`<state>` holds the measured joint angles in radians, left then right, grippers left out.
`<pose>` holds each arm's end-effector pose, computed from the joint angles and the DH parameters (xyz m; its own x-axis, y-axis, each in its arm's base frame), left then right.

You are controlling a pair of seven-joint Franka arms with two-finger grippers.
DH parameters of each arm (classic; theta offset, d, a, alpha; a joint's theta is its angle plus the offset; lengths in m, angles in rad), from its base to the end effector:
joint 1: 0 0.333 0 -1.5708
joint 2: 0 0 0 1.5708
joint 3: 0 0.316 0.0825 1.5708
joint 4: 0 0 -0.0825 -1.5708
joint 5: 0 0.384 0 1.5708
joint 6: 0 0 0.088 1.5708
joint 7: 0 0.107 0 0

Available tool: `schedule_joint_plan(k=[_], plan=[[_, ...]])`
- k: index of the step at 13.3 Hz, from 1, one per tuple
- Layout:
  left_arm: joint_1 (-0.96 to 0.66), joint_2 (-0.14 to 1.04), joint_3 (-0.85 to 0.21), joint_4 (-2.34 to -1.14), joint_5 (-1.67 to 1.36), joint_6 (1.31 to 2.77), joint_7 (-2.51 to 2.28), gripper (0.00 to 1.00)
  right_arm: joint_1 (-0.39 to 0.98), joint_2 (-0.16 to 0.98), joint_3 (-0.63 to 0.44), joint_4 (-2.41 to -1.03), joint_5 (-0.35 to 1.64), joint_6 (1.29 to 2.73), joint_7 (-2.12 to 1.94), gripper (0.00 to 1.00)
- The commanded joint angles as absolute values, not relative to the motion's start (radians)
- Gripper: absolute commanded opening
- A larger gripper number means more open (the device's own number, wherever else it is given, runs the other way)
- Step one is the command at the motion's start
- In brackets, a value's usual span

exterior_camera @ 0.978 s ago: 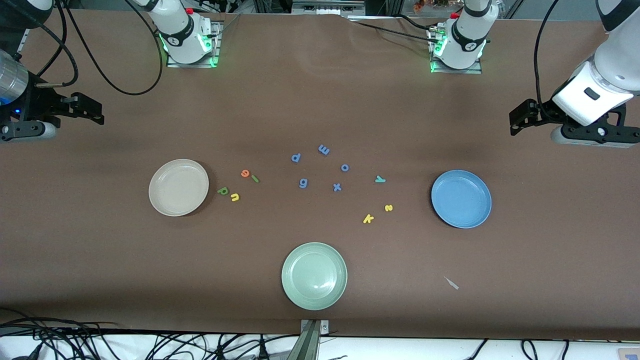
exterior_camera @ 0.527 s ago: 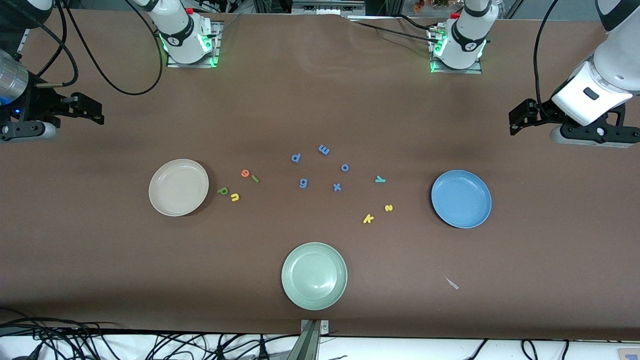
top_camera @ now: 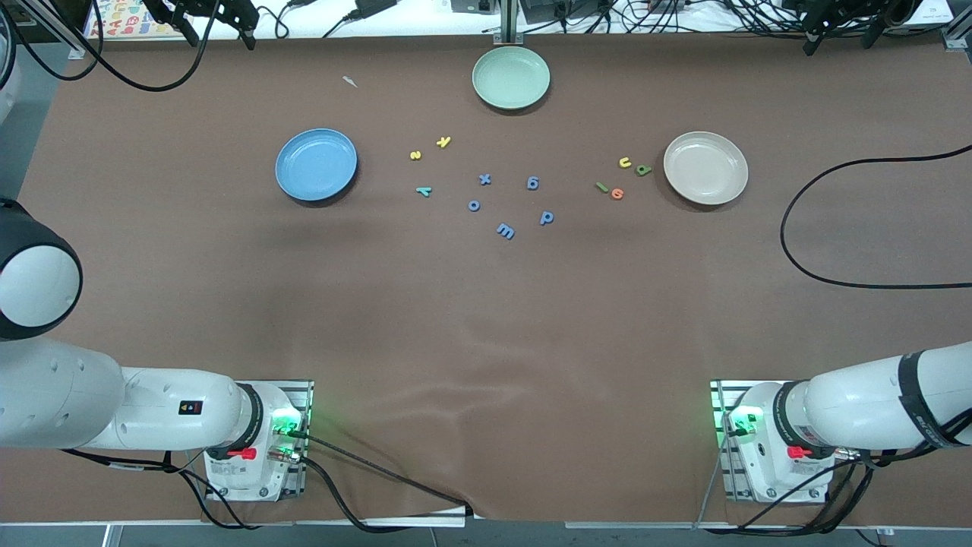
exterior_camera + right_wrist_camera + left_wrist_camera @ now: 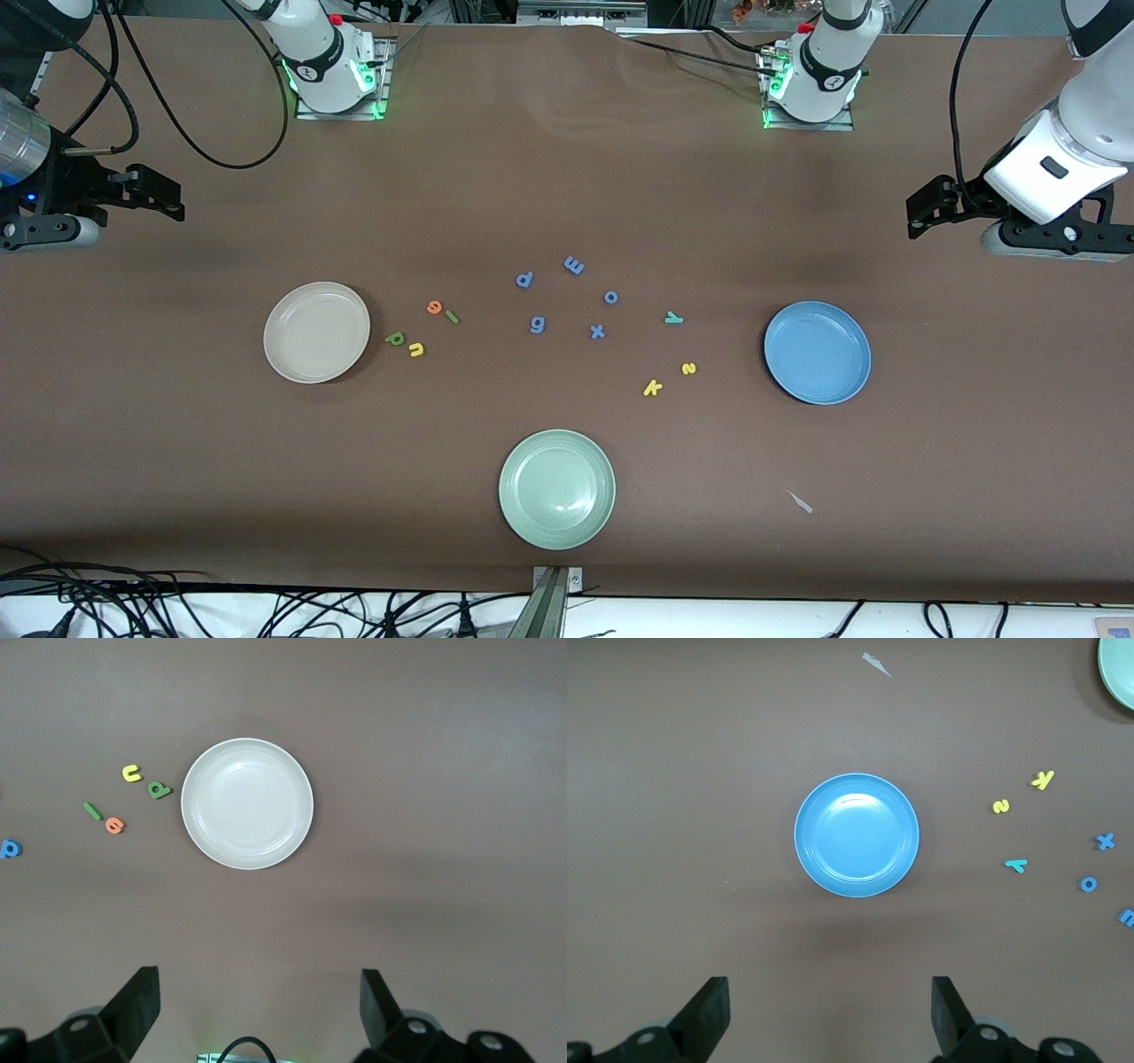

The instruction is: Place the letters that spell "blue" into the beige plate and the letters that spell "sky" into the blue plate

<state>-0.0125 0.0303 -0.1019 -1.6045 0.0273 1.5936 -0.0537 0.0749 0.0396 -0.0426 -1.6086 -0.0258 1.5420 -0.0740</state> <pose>0.5607 -0.0607 0.5937 0.9973 -0.0613 -0.0397 -0.0624 -0.9977 -0.0263 0.5601 0.0157 0.5824 0.9886 0.1050 -0.1077 0.1077 -0.9940 0.0195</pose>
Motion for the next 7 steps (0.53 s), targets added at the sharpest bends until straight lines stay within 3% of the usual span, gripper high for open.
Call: schedule_joint_plan(k=[1,7], plan=[[-0.011,0.026,-0.106,-1.588,0.052,1.574,-0.037,1.0,0.077,0.048,-0.041,-1.586,-0.032,1.531,-0.078,1.0],[-0.009,0.026,-0.106,-1.588,0.052,1.569,-0.037,1.0,0.077,0.048,-0.041,-1.586,-0.032,1.529,-0.078,1.0]])
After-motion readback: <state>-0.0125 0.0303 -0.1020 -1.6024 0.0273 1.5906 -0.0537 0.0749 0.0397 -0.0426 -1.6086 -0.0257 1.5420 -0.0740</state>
